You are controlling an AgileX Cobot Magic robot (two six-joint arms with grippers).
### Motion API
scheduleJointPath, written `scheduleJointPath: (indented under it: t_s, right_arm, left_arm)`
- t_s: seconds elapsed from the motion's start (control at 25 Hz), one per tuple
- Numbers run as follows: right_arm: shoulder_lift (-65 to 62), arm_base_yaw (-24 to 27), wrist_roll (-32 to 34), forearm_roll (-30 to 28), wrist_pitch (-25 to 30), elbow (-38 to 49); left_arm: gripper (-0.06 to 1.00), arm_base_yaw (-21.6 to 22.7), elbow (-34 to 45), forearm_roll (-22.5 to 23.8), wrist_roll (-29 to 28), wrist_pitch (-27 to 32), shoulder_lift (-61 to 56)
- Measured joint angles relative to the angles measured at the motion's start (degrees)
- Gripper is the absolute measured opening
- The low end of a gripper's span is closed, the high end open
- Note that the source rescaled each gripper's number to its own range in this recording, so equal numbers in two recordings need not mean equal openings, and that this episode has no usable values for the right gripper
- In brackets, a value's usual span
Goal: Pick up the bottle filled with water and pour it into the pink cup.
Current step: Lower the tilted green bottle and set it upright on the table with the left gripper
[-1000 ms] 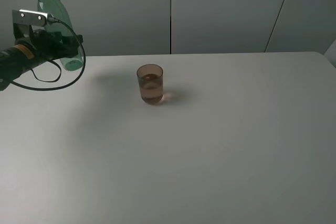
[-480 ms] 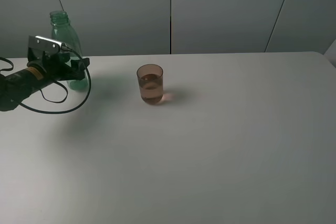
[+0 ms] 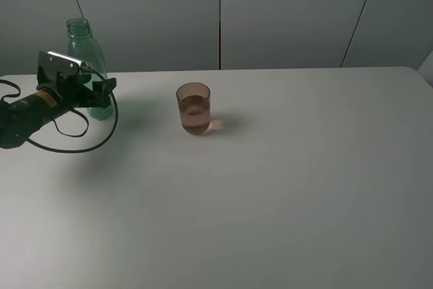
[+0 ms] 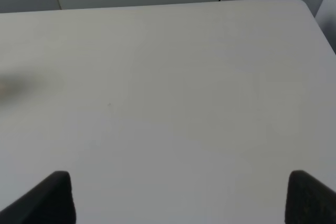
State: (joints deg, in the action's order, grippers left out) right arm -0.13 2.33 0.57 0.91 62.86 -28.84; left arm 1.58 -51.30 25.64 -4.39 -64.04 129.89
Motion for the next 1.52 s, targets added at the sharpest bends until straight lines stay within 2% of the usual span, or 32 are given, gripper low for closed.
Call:
scheduleJointPath:
  t_s: [0.16,0.2,0.24,0.28,0.32,0.36,0.4,0.44,0.52,0.56,0.6,0.92,1.32,1.4,1.52]
  right_arm:
    - [0.00,0.00,0.00,0.00,0.00,0.00]
    - [0.00,0.00,0.00,0.00,0.00,0.00]
    - [0.00,0.00,0.00,0.00,0.00,0.00]
    - [0.00,0.00,0.00,0.00,0.00,0.00]
    - [0.00,0.00,0.00,0.00,0.00,0.00]
    - [0.00,0.00,0.00,0.00,0.00,0.00]
    - [0.00,0.00,0.00,0.00,0.00,0.00]
    - [0.00,0.00,0.00,0.00,0.00,0.00]
    - [0.00,0.00,0.00,0.00,0.00,0.00]
    - [0.00,0.00,0.00,0.00,0.00,0.00]
    - [0.00,0.00,0.00,0.00,0.00,0.00]
    - [0.00,0.00,0.00,0.00,0.00,0.00]
    - [0.00,0.00,0.00,0.00,0.00,0.00]
    - [0.00,0.00,0.00,0.00,0.00,0.00]
    - [0.00,0.00,0.00,0.00,0.00,0.00]
  left_arm:
    - [0.01,0.00,0.23,0.00,0.00,0.00,0.00]
    - [0.18,0.00,0.35,-0.11,0.00,0.54,0.00]
    - [0.47,0.00,0.83,-0.23,0.00,1.77,0.00]
    - [0.69,0.00,1.52,-0.21,0.00,2.96,-0.11]
    - [0.77,0.00,2.05,-0.21,0.00,3.95,-0.26]
    - [0.79,0.00,2.64,-0.21,0.00,4.44,-0.68]
    - [0.74,0.00,3.14,-0.21,0.00,4.75,-1.18]
    - [0.63,0.00,3.53,-0.21,0.00,5.02,-1.83]
    - [0.31,0.00,4.18,-0.21,0.00,5.62,-2.87]
    - [0.21,0.00,4.77,-0.21,0.00,6.04,-3.40]
    - [0.20,0.00,5.29,-0.21,0.00,6.38,-3.84]
    - [0.19,0.00,10.69,-1.03,0.96,11.15,-9.32]
    - [0.20,0.00,10.93,-2.36,2.84,11.63,-9.85]
    - [0.26,0.00,10.93,-2.75,2.96,11.19,-9.95]
    - [0.53,0.00,10.82,-3.17,2.96,10.33,-9.82]
